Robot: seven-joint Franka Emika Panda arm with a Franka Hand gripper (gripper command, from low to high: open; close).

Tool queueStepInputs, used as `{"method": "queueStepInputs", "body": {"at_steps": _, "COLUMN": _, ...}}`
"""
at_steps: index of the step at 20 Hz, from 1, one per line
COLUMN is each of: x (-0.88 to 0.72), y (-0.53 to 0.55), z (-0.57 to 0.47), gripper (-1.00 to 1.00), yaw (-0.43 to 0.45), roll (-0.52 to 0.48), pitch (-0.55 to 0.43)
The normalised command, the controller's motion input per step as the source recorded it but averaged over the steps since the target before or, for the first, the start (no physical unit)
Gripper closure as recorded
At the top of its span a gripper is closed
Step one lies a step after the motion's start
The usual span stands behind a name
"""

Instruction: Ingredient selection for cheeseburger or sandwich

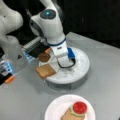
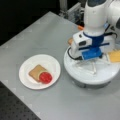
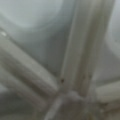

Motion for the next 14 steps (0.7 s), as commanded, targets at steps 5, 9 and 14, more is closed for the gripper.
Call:
{"method": "queueStepInputs", "body": {"at_steps": 5, "x": 0.20, "y": 0.18, "z": -0.21, "gripper": -1.00, "yaw": 0.392, "roll": 0.101, "pitch": 0.270}}
{"method": "queueStepInputs", "body": {"at_steps": 9, "x": 0.27, "y": 0.19, "z": -0.23, "gripper": -1.00, "yaw": 0.427, "roll": 0.068, "pitch": 0.281}}
{"method": "queueStepInputs", "body": {"at_steps": 14, "x": 0.33, "y": 0.22, "z": -0.24, "gripper": -1.00, "yaw": 0.477, "roll": 0.027, "pitch": 0.283}}
